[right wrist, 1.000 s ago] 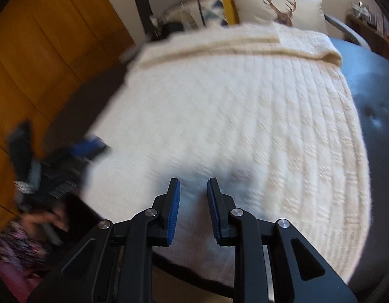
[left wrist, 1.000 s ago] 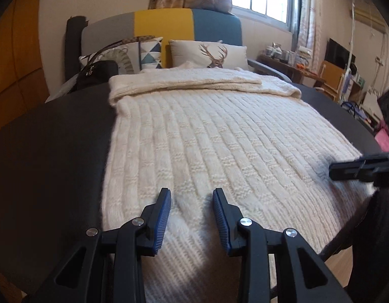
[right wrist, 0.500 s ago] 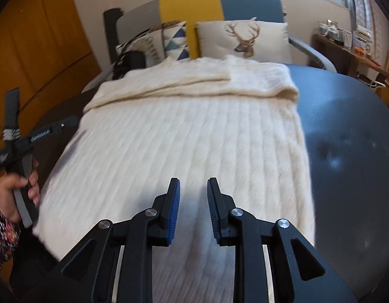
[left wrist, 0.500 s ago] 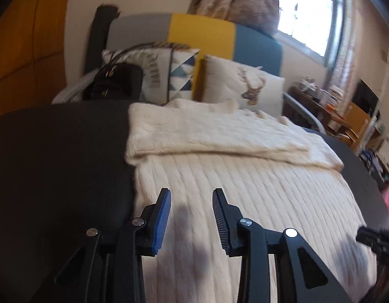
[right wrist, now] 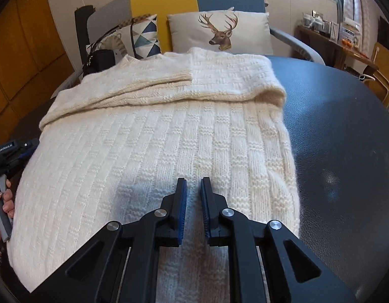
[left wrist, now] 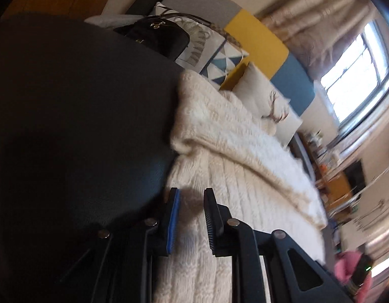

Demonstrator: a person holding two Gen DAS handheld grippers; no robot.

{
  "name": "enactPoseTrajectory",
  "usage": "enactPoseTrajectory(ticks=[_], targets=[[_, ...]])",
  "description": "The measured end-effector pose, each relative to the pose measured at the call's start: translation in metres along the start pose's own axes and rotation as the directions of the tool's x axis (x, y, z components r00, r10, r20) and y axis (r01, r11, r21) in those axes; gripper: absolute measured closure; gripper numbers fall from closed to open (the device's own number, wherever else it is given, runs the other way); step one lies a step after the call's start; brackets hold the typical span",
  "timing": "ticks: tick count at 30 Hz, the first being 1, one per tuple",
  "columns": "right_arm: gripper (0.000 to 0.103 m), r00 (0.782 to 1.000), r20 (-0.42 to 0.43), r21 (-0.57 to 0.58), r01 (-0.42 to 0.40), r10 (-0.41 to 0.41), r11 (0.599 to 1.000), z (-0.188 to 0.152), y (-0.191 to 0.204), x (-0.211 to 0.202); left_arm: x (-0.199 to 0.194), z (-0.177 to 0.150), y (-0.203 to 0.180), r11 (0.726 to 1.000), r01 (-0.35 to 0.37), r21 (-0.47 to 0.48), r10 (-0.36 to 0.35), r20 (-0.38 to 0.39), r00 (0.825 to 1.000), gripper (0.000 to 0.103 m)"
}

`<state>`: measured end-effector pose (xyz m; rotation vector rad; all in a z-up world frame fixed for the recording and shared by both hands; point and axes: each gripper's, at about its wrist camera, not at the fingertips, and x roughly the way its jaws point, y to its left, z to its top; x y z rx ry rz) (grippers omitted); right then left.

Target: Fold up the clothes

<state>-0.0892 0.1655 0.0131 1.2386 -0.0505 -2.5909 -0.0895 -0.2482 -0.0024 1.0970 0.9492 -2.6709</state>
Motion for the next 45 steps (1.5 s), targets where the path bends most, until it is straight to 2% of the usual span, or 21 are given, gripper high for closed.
enactPoseTrajectory(ticks=[2, 5, 6, 8, 10, 14, 21, 25, 27, 29, 32, 36, 38, 39, 43, 45], targets=[[0.09, 1.0, 0.002, -0.001, 0.0, 0.0, 1.0, -0.002, 0.0, 0.0, -0.001, 0.003, -0.015, 0.998, -0.019, 0.054, 0.018, 0.022, 1.0, 0.079], [0.09, 1.0, 0.007, 0.007, -0.01, 0.01, 1.0, -0.003, -0.002, 0.0, 0.001, 0.01, -0.036, 0.994, 0.002, 0.105, -0.01, 0.074, 0.997, 0.073], [0.09, 1.0, 0.008, 0.012, -0.015, 0.015, 1.0, -0.002, -0.004, 0.0, 0.006, 0.013, -0.042, 0.992, -0.017, 0.127, 0.007, 0.077, 0.997, 0.073], [0.09, 1.0, 0.009, 0.02, -0.025, 0.025, 0.999, 0.001, -0.005, 0.001, 0.024, 0.017, -0.045, 0.989, -0.057, 0.138, 0.053, 0.036, 0.998, 0.073], [0.09, 0.999, 0.009, 0.025, -0.031, 0.03, 0.999, 0.001, -0.006, 0.002, 0.036, 0.018, -0.034, 0.994, -0.055, 0.094, 0.056, -0.008, 0.998, 0.074], [0.09, 0.999, 0.01, 0.025, -0.031, 0.031, 0.999, 0.001, -0.006, 0.003, 0.028, 0.013, -0.014, 0.999, -0.035, 0.012, 0.035, 0.01, 0.999, 0.078], [0.09, 0.998, 0.01, 0.042, -0.056, 0.055, 0.998, 0.002, -0.015, 0.002, 0.017, 0.006, -0.017, 0.994, -0.085, 0.065, 0.087, -0.018, 0.996, 0.078], [0.09, 0.997, 0.009, 0.061, -0.081, 0.08, 0.995, 0.003, -0.023, -0.001, -0.008, -0.005, -0.032, 0.998, -0.069, 0.009, 0.068, 0.039, 0.997, 0.077], [0.091, 0.992, 0.041, 0.127, -0.121, 0.117, 0.984, 0.006, -0.033, -0.009, -0.02, -0.02, -0.041, 0.999, -0.037, -0.002, 0.037, 0.06, 0.997, 0.073], [0.091, 0.984, 0.099, 0.214, -0.166, 0.148, 0.963, 0.01, -0.047, -0.019, -0.02, -0.037, -0.053, 0.998, -0.031, 0.048, 0.028, 0.055, 0.998, 0.072], [0.091, 0.99, 0.072, 0.197, -0.131, 0.119, 0.972, 0.024, -0.053, -0.011, -0.013, -0.05, -0.061, 0.994, -0.04, 0.103, 0.037, 0.03, 0.999, 0.072], [0.092, 0.999, 0.01, 0.173, -0.052, 0.051, 0.984, 0.034, -0.063, 0.008, -0.014, -0.046, -0.05, 0.999, 0.009, 0.052, -0.01, 0.029, 1.0, 0.072], [0.102, 0.999, -0.002, 0.214, -0.05, 0.052, 0.976, 0.031, -0.077, 0.01, -0.014, -0.045, -0.045, 0.999, 0.035, 0.028, -0.036, 0.035, 0.999, 0.073], [0.103, 0.999, -0.007, 0.235, -0.05, 0.053, 0.971, 0.03, -0.085, 0.012, -0.015, -0.045, -0.045, 0.999, 0.039, 0.023, -0.04, 0.038, 0.999, 0.073], [0.103, 0.999, -0.01, 0.25, -0.046, 0.05, 0.967, 0.028, -0.094, 0.003, -0.015, -0.049, -0.051, 0.998, -0.002, 0.058, -0.001, 0.043, 0.999, 0.073], [0.098, 0.997, 0.034, 0.253, -0.073, 0.067, 0.965, 0.031, -0.091, -0.01, -0.015, -0.05, -0.054, 0.997, -0.016, 0.069, 0.013, 0.044, 0.999, 0.073]])
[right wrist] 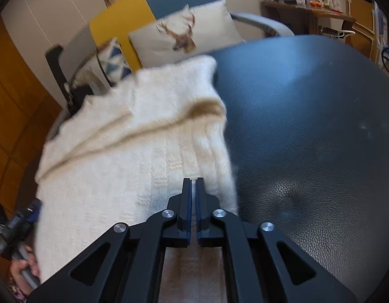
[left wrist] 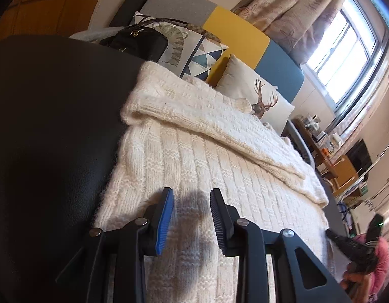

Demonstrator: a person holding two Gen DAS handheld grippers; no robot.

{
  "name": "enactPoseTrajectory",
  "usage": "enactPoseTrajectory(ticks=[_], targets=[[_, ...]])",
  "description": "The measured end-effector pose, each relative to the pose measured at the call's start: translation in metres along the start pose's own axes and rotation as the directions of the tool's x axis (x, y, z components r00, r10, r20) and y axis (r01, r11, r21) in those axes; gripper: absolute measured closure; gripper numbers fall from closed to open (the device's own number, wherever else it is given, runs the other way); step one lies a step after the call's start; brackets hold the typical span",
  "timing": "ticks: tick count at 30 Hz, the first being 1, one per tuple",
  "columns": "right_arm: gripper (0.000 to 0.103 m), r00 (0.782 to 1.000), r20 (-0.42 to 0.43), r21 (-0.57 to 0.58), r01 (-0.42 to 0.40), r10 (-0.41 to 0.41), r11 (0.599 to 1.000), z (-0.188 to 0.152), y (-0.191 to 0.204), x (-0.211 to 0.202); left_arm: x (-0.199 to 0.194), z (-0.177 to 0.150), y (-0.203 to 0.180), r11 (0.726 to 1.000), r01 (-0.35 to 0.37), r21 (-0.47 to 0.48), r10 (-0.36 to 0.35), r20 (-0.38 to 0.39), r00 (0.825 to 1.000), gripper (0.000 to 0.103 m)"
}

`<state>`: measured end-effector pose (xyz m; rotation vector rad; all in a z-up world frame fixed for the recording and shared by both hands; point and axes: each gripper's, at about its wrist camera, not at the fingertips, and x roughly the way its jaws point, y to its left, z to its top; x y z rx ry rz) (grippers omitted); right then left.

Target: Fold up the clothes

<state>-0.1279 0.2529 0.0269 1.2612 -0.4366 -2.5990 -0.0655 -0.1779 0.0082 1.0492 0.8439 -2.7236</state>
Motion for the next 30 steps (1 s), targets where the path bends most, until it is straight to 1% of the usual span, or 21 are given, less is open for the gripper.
enactPoseTrajectory(ticks=[1, 2, 4, 6, 8, 10, 12, 14, 16, 19, 21, 23, 25, 27, 29, 30], targets=[[0.098, 1.0, 0.021, -0.004, -0.015, 0.016, 1.0, 0.002, 0.003, -0.005, 0.0, 0.0, -0.002, 1.0, -0.008, 0.006, 0.008, 0.0, 1.0, 0.073], [0.098, 1.0, 0.024, -0.03, -0.008, 0.008, 1.0, 0.005, 0.009, -0.006, 0.002, 0.001, -0.005, 1.0, -0.018, 0.015, 0.018, -0.001, 1.0, 0.073], [0.098, 0.999, 0.006, -0.09, 0.052, -0.051, 0.995, 0.017, 0.02, 0.004, 0.002, 0.0, -0.01, 0.999, -0.04, 0.034, 0.04, -0.002, 0.999, 0.073], [0.098, 0.994, -0.011, -0.099, 0.105, -0.107, 0.99, 0.027, 0.022, 0.017, 0.002, 0.0, -0.014, 0.997, -0.059, 0.051, 0.059, -0.001, 0.998, 0.073], [0.098, 0.984, -0.03, -0.103, 0.171, -0.175, 0.98, 0.035, 0.018, 0.03, 0.002, -0.001, -0.015, 0.995, -0.074, 0.066, 0.074, 0.001, 0.997, 0.073], [0.099, 0.982, -0.067, -0.093, 0.169, -0.175, 0.981, 0.033, 0.008, 0.034, 0.001, -0.003, -0.015, 0.994, -0.082, 0.074, 0.082, 0.003, 0.997, 0.073], [0.099, 0.984, -0.079, -0.095, 0.153, -0.16, 0.984, 0.027, 0.005, 0.026, 0.0, -0.004, -0.015, 0.993, -0.088, 0.082, 0.088, 0.005, 0.996, 0.073], [0.099, 0.987, -0.081, -0.098, 0.129, -0.138, 0.987, 0.011, -0.002, 0.01, 0.0, -0.006, -0.015, 0.993, -0.088, 0.083, 0.088, 0.006, 0.996, 0.073], [0.099, 0.991, -0.092, -0.07, 0.087, -0.093, 0.994, -0.009, -0.011, -0.01, 0.0, -0.005, -0.014, 0.993, -0.087, 0.081, 0.087, 0.005, 0.996, 0.073], [0.098, 0.994, -0.1, -0.017, 0.053, -0.055, 0.998, -0.033, -0.021, -0.038, 0.0, -0.005, -0.014, 0.993, -0.087, 0.081, 0.087, 0.003, 0.996, 0.073], [0.098, 0.997, -0.074, 0.053, -0.003, 0.007, 0.999, -0.043, -0.031, -0.058, 0.0, -0.004, -0.015, 0.992, -0.095, 0.089, 0.095, -0.001, 0.995, 0.072], [0.098, 0.995, -0.049, 0.104, -0.08, 0.085, 0.991, -0.052, -0.032, -0.075, 0.0, -0.003, -0.019, 0.988, -0.112, 0.109, 0.114, -0.01, 0.993, 0.071], [0.098, 0.99, -0.057, 0.067, -0.127, 0.131, 0.99, -0.06, -0.019, -0.084, -0.001, -0.002, -0.026, 0.978, -0.13, 0.166, 0.138, -0.036, 0.99, 0.069], [0.098, 0.988, -0.094, -0.019, -0.123, 0.121, 0.992, -0.07, 0.001, -0.081, -0.006, -0.005, -0.036, 0.958, -0.127, 0.255, 0.15, -0.073, 0.986, 0.069], [0.098, 0.986, -0.13, -0.106, -0.121, 0.106, 0.987, -0.08, 0.02, -0.079, -0.015, -0.012, -0.039, 0.942, -0.105, 0.318, 0.14, -0.089, 0.986, 0.069], [0.098, 0.987, -0.143, -0.129, -0.094, 0.075, 0.987, -0.083, 0.023, -0.073, -0.02, -0.016, -0.04, 0.934, -0.093, 0.345, 0.133, -0.095, 0.987, 0.069]])
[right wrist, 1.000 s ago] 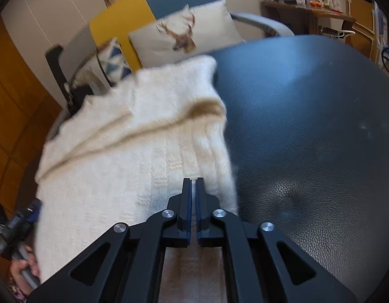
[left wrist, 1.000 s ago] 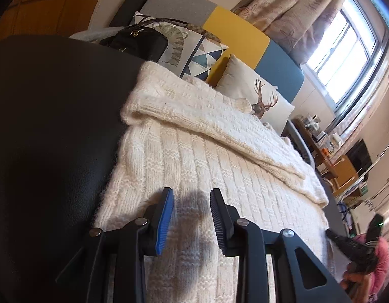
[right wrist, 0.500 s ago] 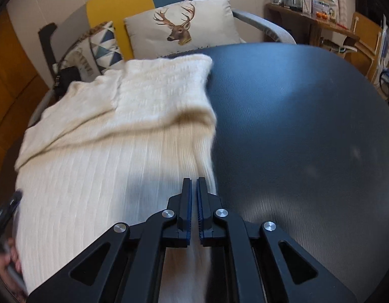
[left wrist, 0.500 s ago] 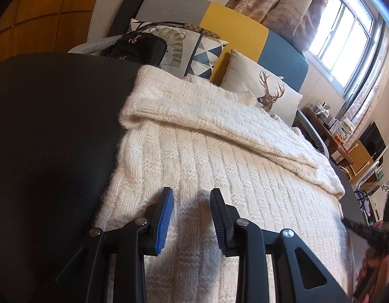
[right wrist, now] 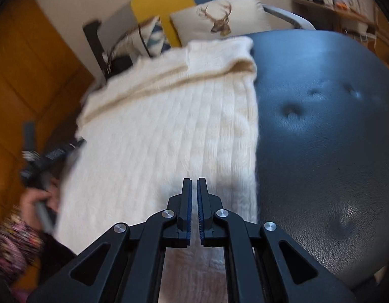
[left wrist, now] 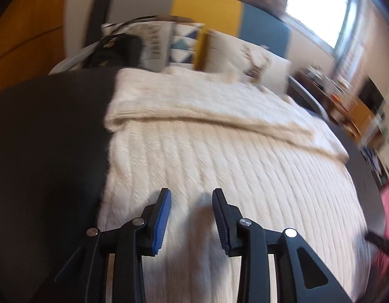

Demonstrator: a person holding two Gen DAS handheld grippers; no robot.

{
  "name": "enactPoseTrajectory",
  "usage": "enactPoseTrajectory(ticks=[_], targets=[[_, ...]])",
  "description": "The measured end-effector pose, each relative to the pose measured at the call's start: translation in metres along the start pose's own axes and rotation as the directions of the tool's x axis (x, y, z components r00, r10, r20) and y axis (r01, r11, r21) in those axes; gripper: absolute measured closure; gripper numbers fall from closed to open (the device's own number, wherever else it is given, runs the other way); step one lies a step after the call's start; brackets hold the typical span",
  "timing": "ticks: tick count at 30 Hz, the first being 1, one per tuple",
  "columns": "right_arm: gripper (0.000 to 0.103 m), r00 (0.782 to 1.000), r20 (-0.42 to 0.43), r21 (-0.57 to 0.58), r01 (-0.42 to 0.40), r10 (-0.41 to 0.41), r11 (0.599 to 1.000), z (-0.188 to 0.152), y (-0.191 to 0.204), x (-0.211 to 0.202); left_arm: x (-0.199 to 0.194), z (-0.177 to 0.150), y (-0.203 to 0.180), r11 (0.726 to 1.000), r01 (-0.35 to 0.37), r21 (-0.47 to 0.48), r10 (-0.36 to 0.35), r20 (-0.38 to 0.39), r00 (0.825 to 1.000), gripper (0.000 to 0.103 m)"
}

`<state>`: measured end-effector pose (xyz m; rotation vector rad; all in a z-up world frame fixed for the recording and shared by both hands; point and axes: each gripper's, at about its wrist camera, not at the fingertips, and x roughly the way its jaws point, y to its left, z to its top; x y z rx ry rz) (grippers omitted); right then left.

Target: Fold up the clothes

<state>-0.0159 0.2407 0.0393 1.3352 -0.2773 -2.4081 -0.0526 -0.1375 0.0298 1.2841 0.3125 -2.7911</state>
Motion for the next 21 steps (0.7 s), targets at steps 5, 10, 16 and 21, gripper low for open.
enactPoseTrajectory(ticks=[5, 10, 16, 21], targets=[[0.103, 0.998, 0.017, 0.037, 0.061, -0.061, 0.997, -0.006, -0.021, 0.007, -0.014, -0.036, -0.007, 0.97, -0.088, 0.226, 0.077, 0.06, 0.995, 0.069], [0.103, 0.998, 0.032, 0.063, 0.052, -0.054, 0.997, -0.009, -0.034, 0.002, -0.02, -0.039, -0.009, 0.959, -0.102, 0.266, 0.088, 0.066, 0.994, 0.069], [0.097, 0.997, -0.003, -0.056, -0.082, 0.082, 0.995, -0.017, 0.01, -0.012, -0.049, -0.048, -0.009, 0.97, 0.009, 0.242, -0.024, 0.056, 0.998, 0.069], [0.095, 0.969, -0.142, -0.217, -0.231, 0.204, 0.949, -0.04, 0.058, -0.007, -0.063, -0.072, -0.024, 0.96, 0.06, 0.274, -0.074, 0.042, 0.996, 0.069]])
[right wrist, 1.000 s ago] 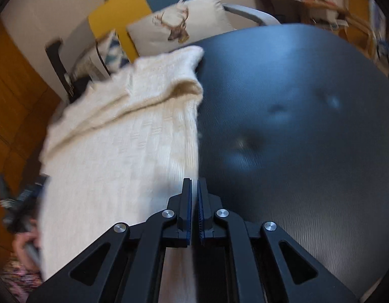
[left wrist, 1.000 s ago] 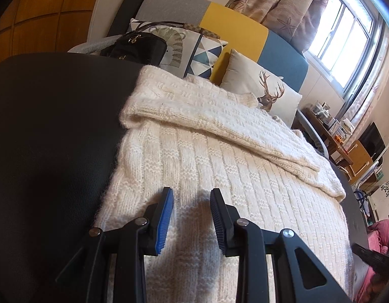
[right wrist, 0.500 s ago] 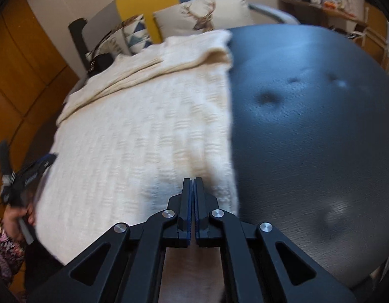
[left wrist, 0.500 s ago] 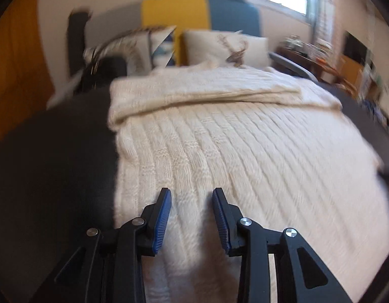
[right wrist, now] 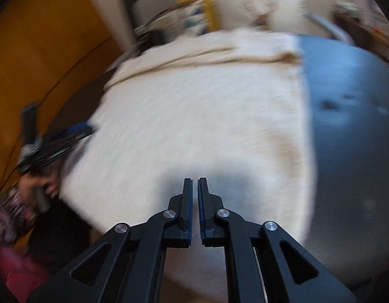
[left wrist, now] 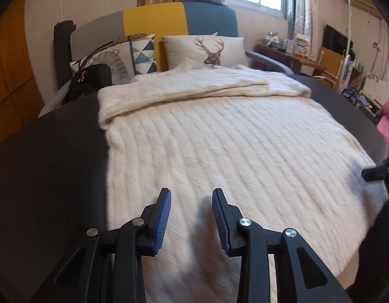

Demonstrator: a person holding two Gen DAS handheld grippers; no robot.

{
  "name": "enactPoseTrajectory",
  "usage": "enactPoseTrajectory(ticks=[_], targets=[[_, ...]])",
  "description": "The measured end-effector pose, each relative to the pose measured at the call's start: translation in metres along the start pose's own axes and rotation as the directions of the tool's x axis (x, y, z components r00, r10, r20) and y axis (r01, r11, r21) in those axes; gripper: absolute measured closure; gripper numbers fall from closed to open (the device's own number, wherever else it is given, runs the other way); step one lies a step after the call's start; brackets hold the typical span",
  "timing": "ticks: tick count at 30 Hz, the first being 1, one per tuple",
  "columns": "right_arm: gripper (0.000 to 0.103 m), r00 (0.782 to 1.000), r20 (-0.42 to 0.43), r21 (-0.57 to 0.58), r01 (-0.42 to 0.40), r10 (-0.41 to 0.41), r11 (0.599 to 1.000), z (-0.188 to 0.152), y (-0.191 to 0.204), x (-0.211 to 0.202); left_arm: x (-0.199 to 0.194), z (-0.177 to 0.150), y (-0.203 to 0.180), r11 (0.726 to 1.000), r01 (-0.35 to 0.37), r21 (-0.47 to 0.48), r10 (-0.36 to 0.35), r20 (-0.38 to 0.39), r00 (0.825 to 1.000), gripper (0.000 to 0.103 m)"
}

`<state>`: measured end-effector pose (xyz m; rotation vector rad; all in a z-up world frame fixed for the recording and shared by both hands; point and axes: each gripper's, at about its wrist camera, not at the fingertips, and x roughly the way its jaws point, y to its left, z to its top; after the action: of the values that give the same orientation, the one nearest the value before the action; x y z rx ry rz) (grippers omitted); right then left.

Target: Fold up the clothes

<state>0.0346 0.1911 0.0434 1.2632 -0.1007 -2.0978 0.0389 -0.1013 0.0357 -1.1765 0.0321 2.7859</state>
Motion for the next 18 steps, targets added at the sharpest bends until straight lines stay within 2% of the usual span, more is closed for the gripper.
enactPoseTrajectory(ticks=[3, 6, 9, 11, 14, 18], targets=[[0.095, 0.986, -0.082, -0.075, -0.148, 0.142, 0.986, -0.008, 0.027, 0.009, -0.006, -0.014, -0.016, 0.998, 0.069, 0.014, -0.069, 0.016, 0.997, 0.069], [0.095, 0.961, -0.18, -0.135, -0.234, 0.208, 0.963, -0.023, 0.048, 0.018, -0.005, -0.02, -0.032, 0.996, 0.082, 0.038, -0.083, 0.025, 0.996, 0.069], [0.095, 0.958, -0.255, -0.181, -0.178, 0.129, 0.967, -0.033, 0.057, 0.034, -0.004, -0.021, -0.042, 0.995, 0.085, 0.05, -0.087, 0.03, 0.996, 0.069], [0.095, 0.958, -0.277, -0.199, -0.128, 0.069, 0.972, -0.036, 0.058, 0.044, -0.004, -0.021, -0.046, 0.994, 0.096, 0.049, -0.098, 0.032, 0.995, 0.069], [0.095, 0.975, -0.212, -0.2, -0.11, 0.066, 0.974, -0.029, 0.059, 0.041, -0.008, -0.019, -0.046, 0.991, 0.126, 0.043, -0.127, 0.032, 0.991, 0.069], [0.095, 0.992, -0.113, -0.228, -0.072, 0.048, 0.971, -0.014, 0.064, 0.029, -0.011, -0.017, -0.05, 0.989, 0.128, 0.075, -0.131, 0.034, 0.991, 0.069]])
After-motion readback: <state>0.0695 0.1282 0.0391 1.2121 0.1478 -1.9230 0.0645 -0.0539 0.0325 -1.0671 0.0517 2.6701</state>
